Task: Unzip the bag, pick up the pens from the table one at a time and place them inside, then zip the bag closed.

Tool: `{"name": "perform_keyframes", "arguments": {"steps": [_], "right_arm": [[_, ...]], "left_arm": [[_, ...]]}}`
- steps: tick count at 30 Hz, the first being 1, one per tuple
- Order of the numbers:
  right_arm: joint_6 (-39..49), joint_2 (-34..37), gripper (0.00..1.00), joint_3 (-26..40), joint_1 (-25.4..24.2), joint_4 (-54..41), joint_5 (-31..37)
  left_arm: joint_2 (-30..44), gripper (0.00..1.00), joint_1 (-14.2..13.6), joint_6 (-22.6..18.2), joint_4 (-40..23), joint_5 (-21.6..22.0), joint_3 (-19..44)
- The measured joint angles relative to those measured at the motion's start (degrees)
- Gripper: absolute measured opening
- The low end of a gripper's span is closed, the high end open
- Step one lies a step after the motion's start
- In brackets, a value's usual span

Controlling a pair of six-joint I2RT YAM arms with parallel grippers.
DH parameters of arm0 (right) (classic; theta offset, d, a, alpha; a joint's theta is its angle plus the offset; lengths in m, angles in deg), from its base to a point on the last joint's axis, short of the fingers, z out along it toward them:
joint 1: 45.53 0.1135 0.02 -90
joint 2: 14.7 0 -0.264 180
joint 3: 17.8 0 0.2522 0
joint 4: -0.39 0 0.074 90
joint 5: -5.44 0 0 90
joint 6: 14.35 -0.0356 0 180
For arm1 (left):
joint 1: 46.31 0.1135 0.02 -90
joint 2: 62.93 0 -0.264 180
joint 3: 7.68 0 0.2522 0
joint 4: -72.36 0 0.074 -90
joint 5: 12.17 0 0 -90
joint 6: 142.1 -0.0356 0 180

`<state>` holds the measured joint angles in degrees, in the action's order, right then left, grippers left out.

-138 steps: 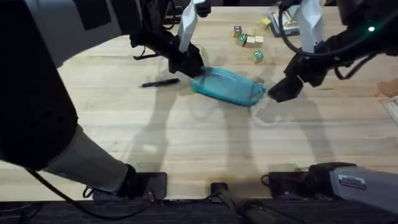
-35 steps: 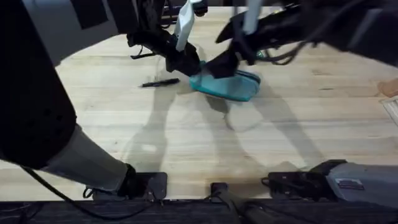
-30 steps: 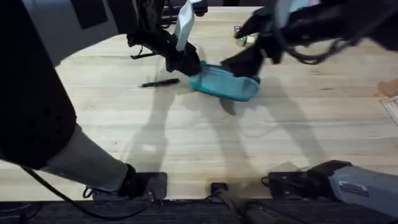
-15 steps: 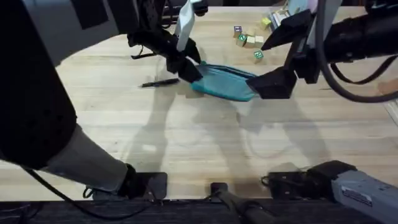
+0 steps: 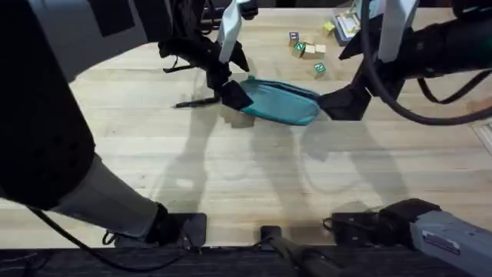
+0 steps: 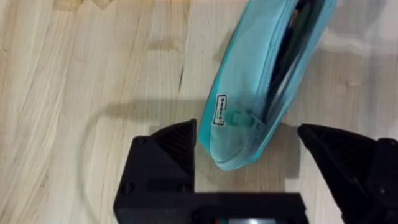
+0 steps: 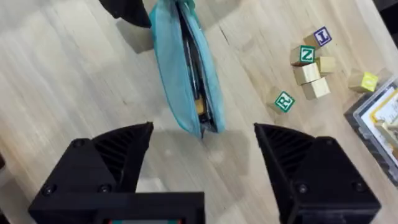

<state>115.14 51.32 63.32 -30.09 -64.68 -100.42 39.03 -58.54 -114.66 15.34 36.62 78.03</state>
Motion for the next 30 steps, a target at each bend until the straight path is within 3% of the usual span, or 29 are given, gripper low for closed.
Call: {"name": "perform_keyframes", "arguments": {"steps": [5, 16, 26, 30], "right_arm": [[-1.18, 0.01, 0.994, 0.61, 0.00, -2.07, 0.63], [-6.62, 6.39, 0.995, 11.05, 2.47, -10.62, 1.27], [-13.44, 16.95, 0.995, 23.92, 6.78, -15.84, 2.82], [-14.20, 17.48, 0.995, 25.18, 9.29, -15.85, 2.99]], "left_arm": [[-0.66, 0.992, 1.10, -0.02, -2.14, 0.04, 0.00], [-12.60, 0.992, 10.96, -0.02, -7.54, 0.04, 0.00], [-16.86, 0.992, 12.28, -0.02, -8.42, 0.04, 0.00], [-17.29, 0.992, 12.28, -0.02, -8.42, 0.03, 0.00]]}}
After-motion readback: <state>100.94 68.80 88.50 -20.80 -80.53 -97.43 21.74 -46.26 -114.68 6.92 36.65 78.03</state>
